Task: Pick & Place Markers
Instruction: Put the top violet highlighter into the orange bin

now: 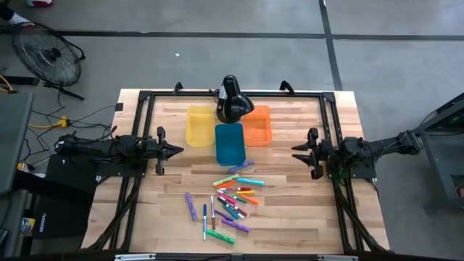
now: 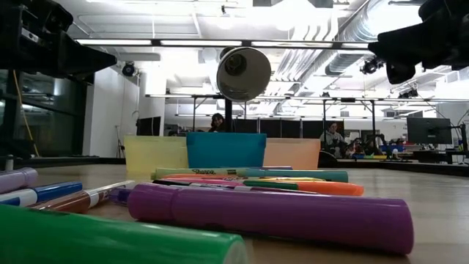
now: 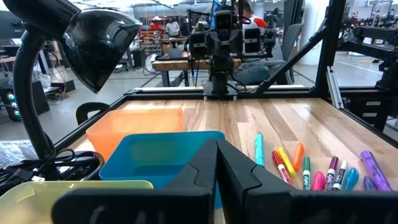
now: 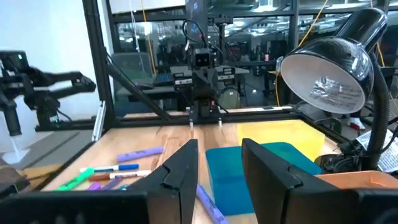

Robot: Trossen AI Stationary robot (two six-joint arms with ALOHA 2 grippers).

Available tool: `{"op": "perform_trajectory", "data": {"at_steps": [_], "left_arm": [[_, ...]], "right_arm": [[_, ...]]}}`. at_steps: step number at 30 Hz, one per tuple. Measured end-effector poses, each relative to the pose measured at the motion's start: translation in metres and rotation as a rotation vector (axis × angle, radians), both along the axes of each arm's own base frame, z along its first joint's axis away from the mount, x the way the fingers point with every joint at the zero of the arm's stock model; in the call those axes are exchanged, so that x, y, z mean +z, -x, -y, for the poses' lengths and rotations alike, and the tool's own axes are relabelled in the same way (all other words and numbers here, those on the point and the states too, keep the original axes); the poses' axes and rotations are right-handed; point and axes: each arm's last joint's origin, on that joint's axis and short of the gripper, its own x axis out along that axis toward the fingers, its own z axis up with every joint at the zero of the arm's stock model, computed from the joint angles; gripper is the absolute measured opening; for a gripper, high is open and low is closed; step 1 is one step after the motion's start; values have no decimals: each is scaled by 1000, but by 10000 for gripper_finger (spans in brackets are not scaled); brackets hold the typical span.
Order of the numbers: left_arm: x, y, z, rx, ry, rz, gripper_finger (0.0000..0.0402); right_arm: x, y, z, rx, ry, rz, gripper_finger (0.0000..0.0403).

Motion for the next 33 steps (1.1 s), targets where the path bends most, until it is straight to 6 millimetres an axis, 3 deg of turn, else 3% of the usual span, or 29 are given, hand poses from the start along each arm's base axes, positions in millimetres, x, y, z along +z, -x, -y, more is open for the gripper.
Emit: {"op": "perform_trajectory", "data": {"at_steps": [9,15,29,33], "left_arm": [[0,0,0,0,0,0,1],[0,0,0,0,0,0,1],[0,0,0,0,0,-1,1],[0,0,0,0,0,-1,1]], "right_arm": [[-10,-1,0,-4,-96,-100,113],[-13,0,6,-188,-215,-98,113],[-26,-10,4,-226,-184,-241,113],[-20,-19,2,-234,-155,-309,113]]}}
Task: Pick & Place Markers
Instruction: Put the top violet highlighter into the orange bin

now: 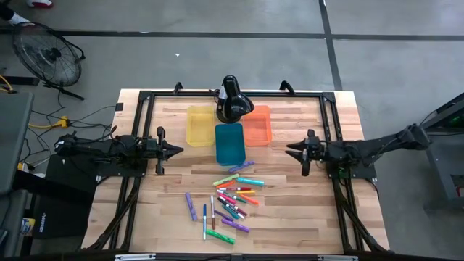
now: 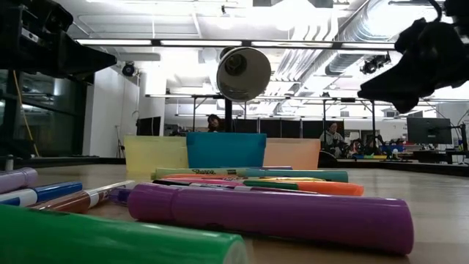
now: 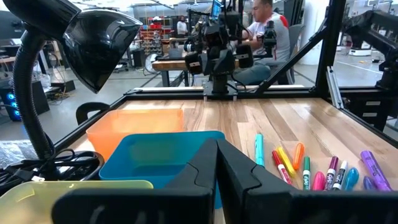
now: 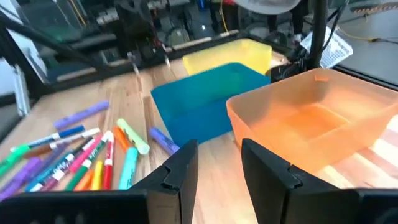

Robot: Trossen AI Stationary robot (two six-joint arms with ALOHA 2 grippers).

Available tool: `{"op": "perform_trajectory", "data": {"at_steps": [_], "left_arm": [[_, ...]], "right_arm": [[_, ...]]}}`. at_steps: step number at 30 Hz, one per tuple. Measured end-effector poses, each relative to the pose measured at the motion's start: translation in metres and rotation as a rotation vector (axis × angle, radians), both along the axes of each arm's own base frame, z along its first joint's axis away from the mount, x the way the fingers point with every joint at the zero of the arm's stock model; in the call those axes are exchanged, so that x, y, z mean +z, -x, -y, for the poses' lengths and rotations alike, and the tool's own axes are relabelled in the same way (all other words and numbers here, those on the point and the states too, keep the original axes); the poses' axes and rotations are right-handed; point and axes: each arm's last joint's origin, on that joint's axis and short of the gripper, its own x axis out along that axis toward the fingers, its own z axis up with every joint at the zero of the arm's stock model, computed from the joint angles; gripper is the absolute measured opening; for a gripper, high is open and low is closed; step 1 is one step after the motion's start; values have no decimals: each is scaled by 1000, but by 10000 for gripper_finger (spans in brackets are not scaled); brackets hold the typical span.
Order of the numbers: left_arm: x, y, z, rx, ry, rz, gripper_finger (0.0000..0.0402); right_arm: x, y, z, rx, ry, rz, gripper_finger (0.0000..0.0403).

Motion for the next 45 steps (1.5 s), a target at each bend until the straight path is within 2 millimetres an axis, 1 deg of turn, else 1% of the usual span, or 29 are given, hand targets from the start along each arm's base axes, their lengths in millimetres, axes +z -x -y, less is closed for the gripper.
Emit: {"op": "perform_trajectory", "data": {"at_steps": [5,10,15,20,25,31,40,42,45], "left_arm": [[0,0,0,0,0,0,1],[0,0,0,0,0,0,1],[0,0,0,0,0,0,1],[0,0,0,0,0,0,1],[0,0,0,0,0,0,1],[0,0,0,0,0,0,1],[0,0,0,0,0,0,1],[0,0,0,0,0,0,1],[0,0,0,0,0,0,1]], "right_arm": [[17,-19,-4,26,90,-98,113],[28,-41,-6,35,159,-256,113],[31,-64,-6,102,140,-386,113],[34,-86,-8,162,133,-446,113],[34,-102,-7,210,116,-508,113],[32,-119,-4,235,84,-635,113],[34,-132,-1,265,114,-783,113],[32,-134,-1,285,138,-820,119],[30,-140,-2,298,154,-836,140]]}}
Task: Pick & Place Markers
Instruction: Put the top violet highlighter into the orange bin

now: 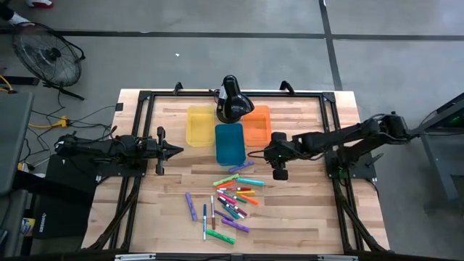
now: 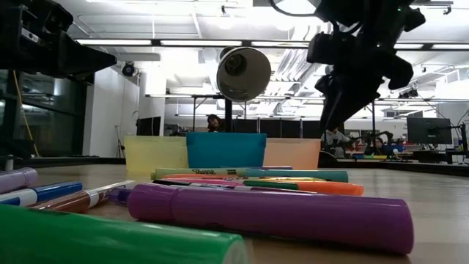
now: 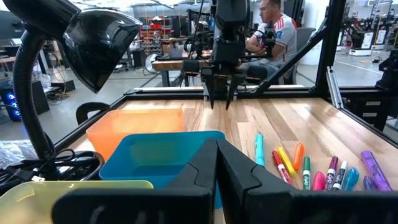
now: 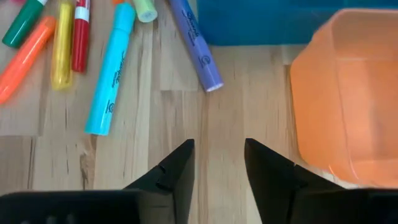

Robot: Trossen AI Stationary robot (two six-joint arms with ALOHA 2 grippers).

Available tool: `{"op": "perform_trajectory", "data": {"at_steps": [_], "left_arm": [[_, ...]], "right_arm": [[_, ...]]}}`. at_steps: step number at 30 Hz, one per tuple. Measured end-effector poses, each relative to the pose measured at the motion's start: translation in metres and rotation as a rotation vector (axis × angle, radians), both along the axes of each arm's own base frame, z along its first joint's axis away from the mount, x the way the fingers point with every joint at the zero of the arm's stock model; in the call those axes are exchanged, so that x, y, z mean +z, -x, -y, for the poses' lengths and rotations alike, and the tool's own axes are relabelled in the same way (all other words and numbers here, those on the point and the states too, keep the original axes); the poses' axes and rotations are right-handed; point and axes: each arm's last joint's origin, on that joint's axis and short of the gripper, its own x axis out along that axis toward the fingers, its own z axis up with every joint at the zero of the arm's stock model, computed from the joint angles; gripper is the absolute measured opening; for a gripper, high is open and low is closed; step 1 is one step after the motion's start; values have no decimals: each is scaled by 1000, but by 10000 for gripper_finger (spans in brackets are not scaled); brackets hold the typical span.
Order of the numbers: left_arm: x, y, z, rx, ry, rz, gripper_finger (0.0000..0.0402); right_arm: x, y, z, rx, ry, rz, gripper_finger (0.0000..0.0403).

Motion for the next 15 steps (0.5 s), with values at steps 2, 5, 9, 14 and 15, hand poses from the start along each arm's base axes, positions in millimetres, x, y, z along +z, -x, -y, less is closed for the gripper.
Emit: {"op": "perform_trajectory", "data": {"at_steps": [2,5,9,14,15], "left_arm": [[0,0,0,0,0,0,1],[0,0,0,0,0,0,1],[0,0,0,0,0,0,1],[0,0,0,0,0,0,1],[0,0,0,0,0,0,1]], "right_arm": [[-1,-3,0,0,1,-10,158],[-4,-5,1,-4,3,-34,183],[-7,-11,1,4,10,-68,201],[-4,-21,6,13,9,-113,204],[-3,-23,7,19,15,-119,204]]}}
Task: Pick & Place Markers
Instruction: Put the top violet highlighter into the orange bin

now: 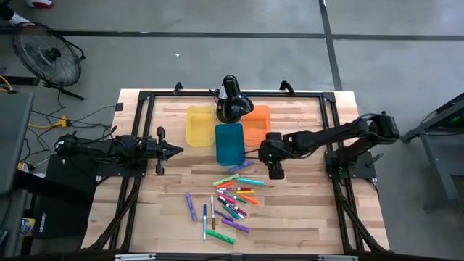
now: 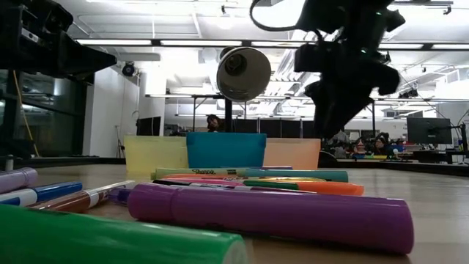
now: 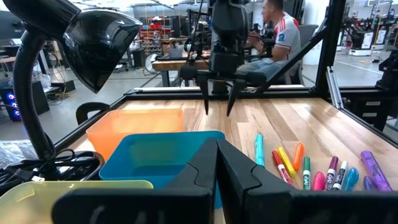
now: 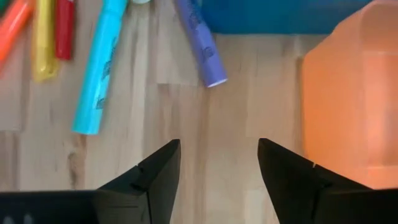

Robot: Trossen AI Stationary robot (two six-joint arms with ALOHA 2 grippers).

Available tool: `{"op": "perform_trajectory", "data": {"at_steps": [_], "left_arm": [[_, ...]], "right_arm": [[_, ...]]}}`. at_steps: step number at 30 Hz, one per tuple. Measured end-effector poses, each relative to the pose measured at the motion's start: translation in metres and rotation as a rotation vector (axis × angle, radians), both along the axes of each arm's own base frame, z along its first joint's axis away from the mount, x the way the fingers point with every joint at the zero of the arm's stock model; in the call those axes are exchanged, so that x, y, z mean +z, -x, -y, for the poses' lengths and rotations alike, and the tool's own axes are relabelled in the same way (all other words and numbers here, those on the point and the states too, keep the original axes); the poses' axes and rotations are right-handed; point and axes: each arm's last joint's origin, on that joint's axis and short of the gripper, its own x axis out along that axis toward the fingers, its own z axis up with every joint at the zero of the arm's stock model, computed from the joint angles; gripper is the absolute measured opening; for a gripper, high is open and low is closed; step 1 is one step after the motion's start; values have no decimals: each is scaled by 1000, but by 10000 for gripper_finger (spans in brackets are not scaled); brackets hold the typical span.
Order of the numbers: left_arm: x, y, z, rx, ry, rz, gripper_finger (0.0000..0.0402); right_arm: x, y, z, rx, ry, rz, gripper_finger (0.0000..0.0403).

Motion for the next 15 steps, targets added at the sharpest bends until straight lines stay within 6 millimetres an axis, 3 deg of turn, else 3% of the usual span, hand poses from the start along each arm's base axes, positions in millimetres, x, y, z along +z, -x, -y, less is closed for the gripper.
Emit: {"op": "perform_trajectory", "data": {"at_steps": [7,15], "left_arm": [[0,0,0,0,0,0,1],[0,0,0,0,0,0,1]], "right_arm": [[1,-13,7,89,49,-80,204],[-12,-32,13,154,21,-106,204]]}}
